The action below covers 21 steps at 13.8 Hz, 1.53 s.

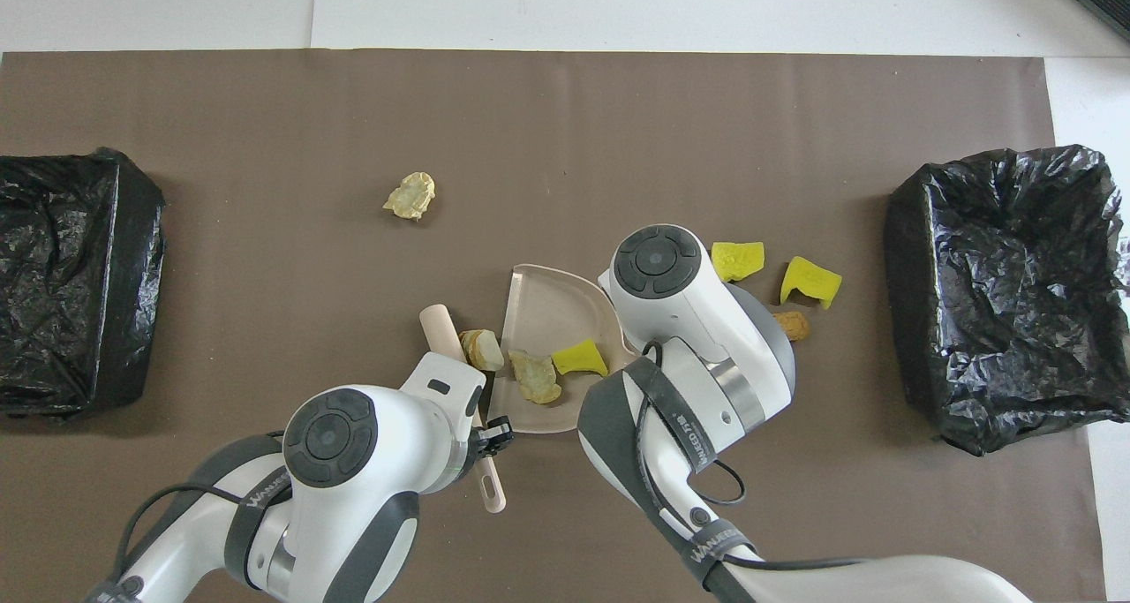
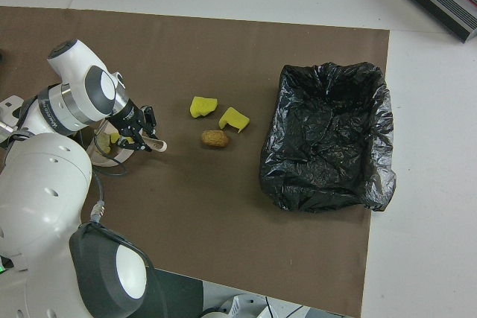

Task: Sweep and dump trash in bin
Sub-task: 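Sweep trash pieces into the dustpan with the brush in the left gripper, then sweep more trash pieces into the dustpan with the left gripper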

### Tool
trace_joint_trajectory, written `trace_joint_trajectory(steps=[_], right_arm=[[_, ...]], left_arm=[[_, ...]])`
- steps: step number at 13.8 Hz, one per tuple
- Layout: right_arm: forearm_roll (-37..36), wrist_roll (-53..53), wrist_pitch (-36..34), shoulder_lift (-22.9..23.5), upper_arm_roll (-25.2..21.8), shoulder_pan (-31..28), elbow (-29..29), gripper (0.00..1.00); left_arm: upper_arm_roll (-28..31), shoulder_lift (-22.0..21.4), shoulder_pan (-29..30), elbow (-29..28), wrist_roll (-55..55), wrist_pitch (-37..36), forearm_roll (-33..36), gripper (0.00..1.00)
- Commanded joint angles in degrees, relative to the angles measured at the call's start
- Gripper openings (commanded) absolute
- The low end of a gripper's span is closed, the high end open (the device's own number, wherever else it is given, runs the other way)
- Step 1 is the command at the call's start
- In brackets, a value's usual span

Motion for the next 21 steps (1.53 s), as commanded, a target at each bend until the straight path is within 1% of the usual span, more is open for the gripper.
trace_joint_trajectory(steps=[1, 4, 5, 6, 10, 12, 14, 15, 16, 20, 21], right_arm=[[-0.66, -1.08, 1.45, -1.62, 0.37, -0.36, -2.25, 0.00], [-0.66, -1.08, 1.45, -1.62, 0.37, -0.36, -2.16, 0.00], [-0.66, -1.08, 1.45, -1.62, 0.29, -0.36, -2.25, 0.00], [-0.66, -1.08, 1.45, -1.62, 0.29, -0.36, -2.16, 0.00], [-0.66, -1.08, 1.54, -1.62, 0.37, -0.36, -2.25, 0.00], [-0.66, -1.08, 1.54, -1.62, 0.37, -0.36, -2.25, 0.00], [-0.66, 1.10, 1.45, -1.62, 0.37, -0.36, -2.25, 0.00], [-0.57, 3.46, 1.37, -1.62, 0.37, -0.36, -2.25, 0.00], [-0.22, 5.49, 1.19, -1.62, 0.37, -0.27, -2.08, 0.00], [0.22, 17.08, 1.19, -1.62, 0.81, 0.43, -1.55, 0.00], [0.48, 18.07, 1.54, -1.54, 0.99, 0.43, -1.37, 0.00]], left_arm=[[0.27, 2.00, -2.89, 3.03, 1.26, 0.99, -1.27, 0.00], [0.26, 4.20, -4.73, 7.51, 2.48, -0.05, -1.45, 0.00], [0.26, 4.38, -4.74, 8.04, 6.32, 0.03, -1.45, 0.00], [0.26, 4.47, -4.65, 8.31, 7.49, 0.03, -1.45, 0.00], [0.87, 3.68, -3.34, 9.10, 9.34, -2.25, -0.75, 0.00], [1.05, 3.68, -0.54, 9.19, 11.62, -4.18, -0.05, 0.00], [1.05, 4.12, 2.02, 10.76, 13.74, -8.56, 6.78, 0.00], [1.05, 4.55, 4.29, 12.42, 14.61, -10.85, 9.25, 0.00], [1.05, 4.91, 6.75, 13.83, 16.88, -12.44, 9.97, 0.00], [1.14, 10.61, 14.75, 21.12, 28.38, -12.80, 11.46, 0.00], [1.14, 11.84, 16.77, 23.06, 31.90, -12.80, 11.73, 0.00]])
